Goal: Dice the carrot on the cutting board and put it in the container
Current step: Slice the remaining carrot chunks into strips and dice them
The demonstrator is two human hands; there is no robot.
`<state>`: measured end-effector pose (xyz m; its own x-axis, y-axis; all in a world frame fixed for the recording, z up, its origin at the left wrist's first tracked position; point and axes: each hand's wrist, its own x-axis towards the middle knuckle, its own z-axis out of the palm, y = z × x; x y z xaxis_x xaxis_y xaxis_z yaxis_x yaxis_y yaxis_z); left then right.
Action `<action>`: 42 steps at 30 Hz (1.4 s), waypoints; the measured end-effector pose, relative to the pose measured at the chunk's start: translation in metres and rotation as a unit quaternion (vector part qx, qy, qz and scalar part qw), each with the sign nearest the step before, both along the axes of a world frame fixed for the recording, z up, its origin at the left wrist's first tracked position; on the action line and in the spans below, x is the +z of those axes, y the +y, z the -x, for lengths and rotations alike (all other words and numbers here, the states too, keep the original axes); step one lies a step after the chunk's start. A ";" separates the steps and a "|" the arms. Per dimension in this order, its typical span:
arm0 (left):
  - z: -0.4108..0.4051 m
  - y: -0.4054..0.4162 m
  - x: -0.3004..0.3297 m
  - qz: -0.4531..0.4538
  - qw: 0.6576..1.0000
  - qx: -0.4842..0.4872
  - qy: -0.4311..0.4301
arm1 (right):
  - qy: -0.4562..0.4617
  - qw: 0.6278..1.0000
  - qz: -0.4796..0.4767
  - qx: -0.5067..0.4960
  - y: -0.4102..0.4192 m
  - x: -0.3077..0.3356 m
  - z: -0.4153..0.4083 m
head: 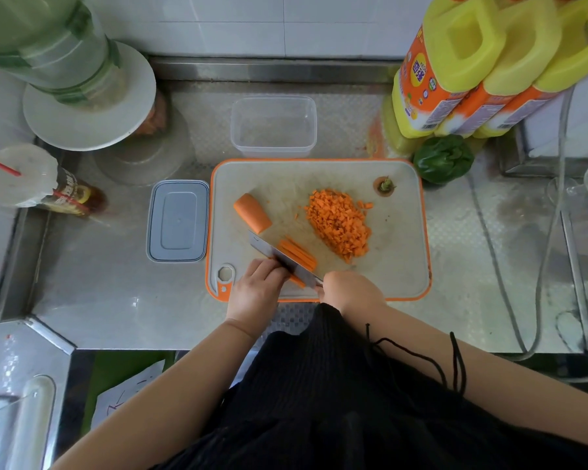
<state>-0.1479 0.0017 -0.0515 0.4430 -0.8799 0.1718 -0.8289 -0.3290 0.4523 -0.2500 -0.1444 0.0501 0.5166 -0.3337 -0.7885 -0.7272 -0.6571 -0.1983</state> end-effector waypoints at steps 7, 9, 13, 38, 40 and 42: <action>0.000 0.002 -0.005 0.009 1.000 0.005 0.001 | 0.021 1.000 0.011 0.001 -0.002 -0.003 -0.009; 0.001 0.003 -0.007 0.015 1.000 0.009 0.005 | 0.019 1.000 0.009 -0.006 -0.001 -0.003 -0.010; 0.001 0.002 -0.004 0.036 0.999 0.010 0.010 | 0.004 1.000 -0.005 -0.022 0.001 -0.006 -0.011; -0.007 0.002 -0.003 -0.064 0.996 -0.047 -0.035 | -0.109 0.993 -0.007 -0.045 -0.008 -0.015 0.005; -0.007 0.001 -0.002 -0.077 0.995 -0.048 -0.036 | -0.118 0.991 -0.003 -0.055 -0.009 -0.013 0.009; -0.003 0.000 0.006 -0.065 0.997 -0.028 -0.037 | -0.123 0.990 0.000 -0.069 -0.010 -0.012 0.012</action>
